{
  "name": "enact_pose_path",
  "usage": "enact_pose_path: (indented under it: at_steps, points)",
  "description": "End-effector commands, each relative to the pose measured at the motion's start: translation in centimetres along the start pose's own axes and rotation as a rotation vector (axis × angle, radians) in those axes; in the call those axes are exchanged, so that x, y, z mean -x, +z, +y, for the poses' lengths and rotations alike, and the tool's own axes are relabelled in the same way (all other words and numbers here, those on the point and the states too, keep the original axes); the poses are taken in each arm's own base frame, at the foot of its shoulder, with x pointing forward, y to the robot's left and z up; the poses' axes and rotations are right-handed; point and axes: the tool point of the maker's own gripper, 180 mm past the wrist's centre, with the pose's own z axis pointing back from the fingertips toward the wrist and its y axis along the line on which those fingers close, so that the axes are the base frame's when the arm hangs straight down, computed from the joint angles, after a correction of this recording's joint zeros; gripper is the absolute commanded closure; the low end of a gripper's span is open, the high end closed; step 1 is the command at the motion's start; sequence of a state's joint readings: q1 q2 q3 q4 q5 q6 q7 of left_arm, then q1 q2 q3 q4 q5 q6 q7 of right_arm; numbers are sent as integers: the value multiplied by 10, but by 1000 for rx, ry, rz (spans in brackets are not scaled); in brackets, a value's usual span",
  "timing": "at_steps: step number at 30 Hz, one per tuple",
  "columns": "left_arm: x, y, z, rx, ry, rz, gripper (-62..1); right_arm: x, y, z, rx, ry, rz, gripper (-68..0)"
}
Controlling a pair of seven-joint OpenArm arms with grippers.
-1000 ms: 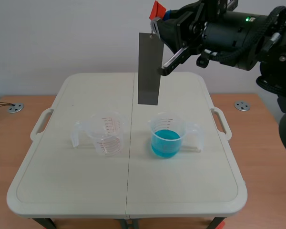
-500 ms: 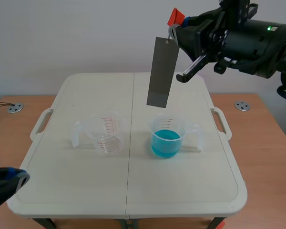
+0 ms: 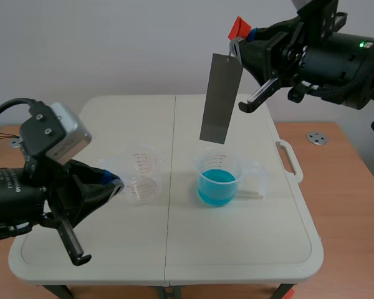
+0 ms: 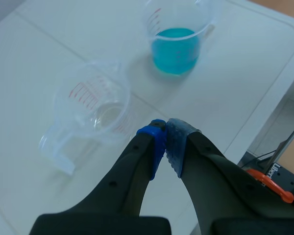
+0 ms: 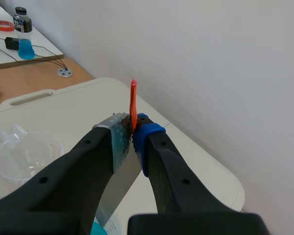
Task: Hold the metal plate by the orange handle, dip it into the blue solution, take it out and point at it, then put the plate back in the beaker on the left.
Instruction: 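Point at the plate with the left hand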
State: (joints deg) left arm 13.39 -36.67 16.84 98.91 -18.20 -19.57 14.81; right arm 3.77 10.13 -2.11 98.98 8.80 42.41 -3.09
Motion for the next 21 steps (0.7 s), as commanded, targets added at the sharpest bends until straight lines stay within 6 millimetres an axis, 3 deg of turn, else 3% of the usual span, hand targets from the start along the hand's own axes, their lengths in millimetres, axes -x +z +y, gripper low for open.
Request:
enact_pose_path:
  at_steps: [1, 8, 21]
  points:
    - [-15, -4, 0, 7, -15, -47, -17, -17, 3, -8, 16, 22, -49, -13]
    - [-37, -36, -1, 38, -51, -76, -17, -16, 4, -9, 21, 23, -47, -13]
    - [-38, -98, 24, 0, -20, -52, -17, -16, 4, -9, 21, 23, -47, -13]
